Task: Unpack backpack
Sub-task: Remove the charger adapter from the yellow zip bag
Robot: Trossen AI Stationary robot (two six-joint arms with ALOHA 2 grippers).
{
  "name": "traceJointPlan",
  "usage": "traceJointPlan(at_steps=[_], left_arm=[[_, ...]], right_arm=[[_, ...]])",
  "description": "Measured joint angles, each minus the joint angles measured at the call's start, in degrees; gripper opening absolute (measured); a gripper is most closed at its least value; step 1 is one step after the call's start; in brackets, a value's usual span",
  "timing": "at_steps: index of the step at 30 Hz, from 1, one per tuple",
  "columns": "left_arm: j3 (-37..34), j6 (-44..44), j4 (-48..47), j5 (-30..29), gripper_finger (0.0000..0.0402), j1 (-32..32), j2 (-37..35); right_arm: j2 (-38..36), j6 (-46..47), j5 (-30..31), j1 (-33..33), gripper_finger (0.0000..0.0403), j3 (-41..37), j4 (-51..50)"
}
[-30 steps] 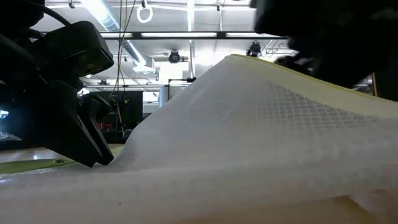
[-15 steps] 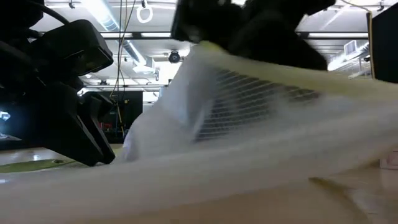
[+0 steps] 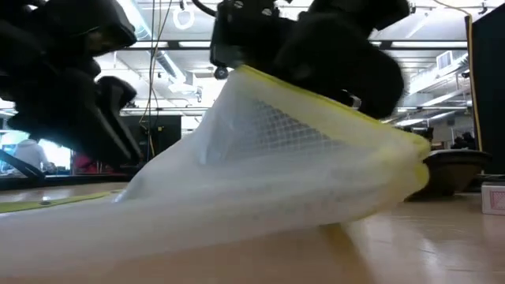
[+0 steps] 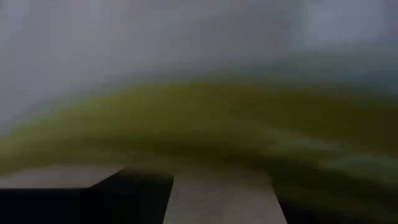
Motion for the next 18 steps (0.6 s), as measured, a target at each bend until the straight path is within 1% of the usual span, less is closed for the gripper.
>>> traceJointPlan(at_steps=[3, 4, 9, 10, 11, 15, 18], left_arm=[[0.1, 0.0, -2.8, -4.6, 0.0073, -0.1, -0.9], [0.1, 0.0, -4.3, -5.2, 0.0073, 0.2, -0.9], [0.1, -3.2, -11.0, -5.5, 0.0073, 2.7, -0.7], [0.1, -3.2, -11.8, -5.2, 0.0073, 3.2, -0.7], [0.1, -3.2, -12.4, -4.7, 0.0073, 3.8, -0.7], [0.1, -1.7, -12.9, -2.2, 0.0073, 6.6, -0.7], [0.1, 0.1, -12.7, 0.4, 0.0073, 8.3, -0.7]], right_arm=[[0.0, 1.1, -0.1, 1.2, 0.0215, -0.1, 0.1], [0.0, 1.1, -0.1, 1.6, 0.0214, -0.1, 0.2], [0.0, 1.1, 0.3, 3.2, 0.0215, -0.1, 0.4], [0.0, 0.8, 1.7, 3.3, 0.0215, -0.1, 0.3], [0.0, 0.8, 4.4, 3.5, 0.0216, -0.1, 0.1], [-0.1, -0.9, 16.8, 3.3, 0.0216, -0.2, -1.7], [-1.1, -2.2, 22.3, 2.6, 0.0212, -0.2, -0.6]])
